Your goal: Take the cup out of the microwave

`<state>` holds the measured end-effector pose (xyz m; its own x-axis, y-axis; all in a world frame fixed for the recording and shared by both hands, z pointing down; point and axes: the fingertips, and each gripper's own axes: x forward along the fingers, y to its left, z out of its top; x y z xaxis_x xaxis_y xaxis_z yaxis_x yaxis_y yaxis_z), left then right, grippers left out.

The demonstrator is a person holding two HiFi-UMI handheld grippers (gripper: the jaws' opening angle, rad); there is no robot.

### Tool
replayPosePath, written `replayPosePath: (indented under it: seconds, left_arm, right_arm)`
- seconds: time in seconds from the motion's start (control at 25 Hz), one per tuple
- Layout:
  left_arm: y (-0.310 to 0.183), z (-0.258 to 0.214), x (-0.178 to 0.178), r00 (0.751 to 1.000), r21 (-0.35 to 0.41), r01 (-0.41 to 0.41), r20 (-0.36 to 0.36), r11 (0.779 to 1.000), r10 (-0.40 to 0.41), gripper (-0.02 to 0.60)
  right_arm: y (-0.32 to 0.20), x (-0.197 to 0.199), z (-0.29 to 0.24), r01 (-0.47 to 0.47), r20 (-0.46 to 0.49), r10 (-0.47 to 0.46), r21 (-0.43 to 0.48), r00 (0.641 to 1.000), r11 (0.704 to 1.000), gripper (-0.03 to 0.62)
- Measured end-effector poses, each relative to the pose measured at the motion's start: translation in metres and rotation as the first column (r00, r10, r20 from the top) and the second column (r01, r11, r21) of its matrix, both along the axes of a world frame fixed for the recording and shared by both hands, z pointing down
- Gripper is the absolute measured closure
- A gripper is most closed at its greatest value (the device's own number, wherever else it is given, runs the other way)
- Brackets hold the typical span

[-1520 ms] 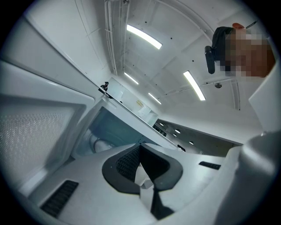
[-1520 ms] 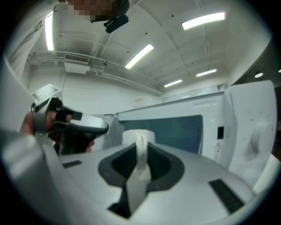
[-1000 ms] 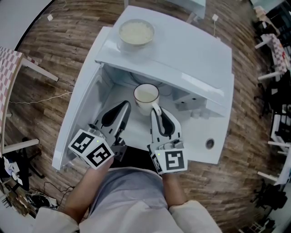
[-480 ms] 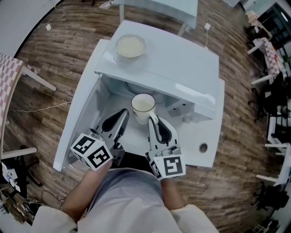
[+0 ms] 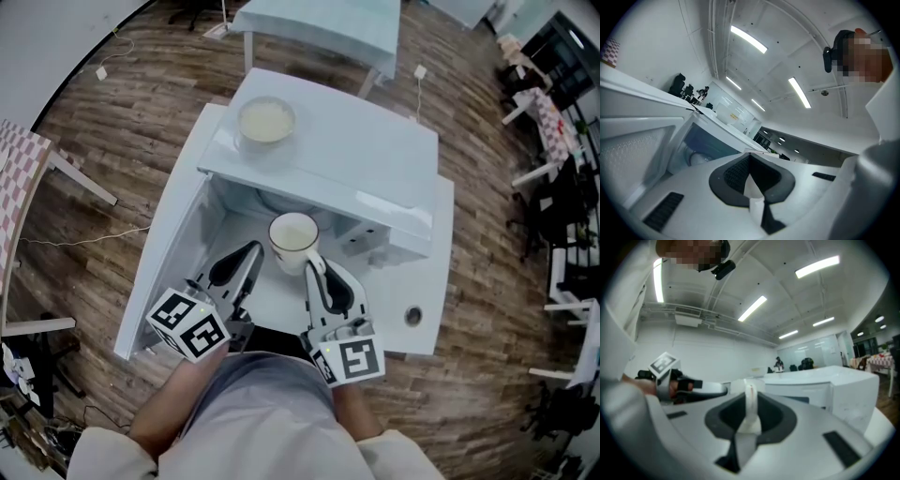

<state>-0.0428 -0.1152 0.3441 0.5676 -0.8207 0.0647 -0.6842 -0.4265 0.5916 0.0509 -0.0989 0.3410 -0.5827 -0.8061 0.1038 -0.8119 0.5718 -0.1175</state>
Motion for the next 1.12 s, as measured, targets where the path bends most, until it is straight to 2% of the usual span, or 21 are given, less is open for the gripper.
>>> replayPosePath:
  seconds: [0.08, 0.16, 0.48, 1.12]
  left_arm:
    - [0.001, -0.007, 0.003, 0.999, 0.034, -0.008, 0.046, 0.999, 0.006, 0.571]
    - [0.003, -0.015, 0.007, 0.998, 0.058, -0.018, 0.061, 0.998, 0.015, 0.571]
    - [-0.001, -0.028, 0.019, 1.000, 0.072, -0.031, 0.004, 0.997, 0.031, 0.571]
    - [0.001, -0.050, 0.018, 0.999, 0.102, -0.033, -0.016, 0.994, 0.034, 0.571]
  right_arm:
    - [-0.001, 0.002, -0.006, 0.002, 0.019, -0.002, 0.003, 1.000, 1.000, 0.522]
    - [0.000, 0.004, -0.013, 0.003, 0.030, -0.003, 0.010, 1.000, 1.000, 0.522]
    - [-0.004, 0.012, -0.034, 0.012, 0.045, -0.014, 0.044, 0.999, 0.999, 0.522]
    - [-0.001, 0.023, -0.081, 0.043, 0.097, -0.052, 0.094, 0.994, 0.995, 0.522]
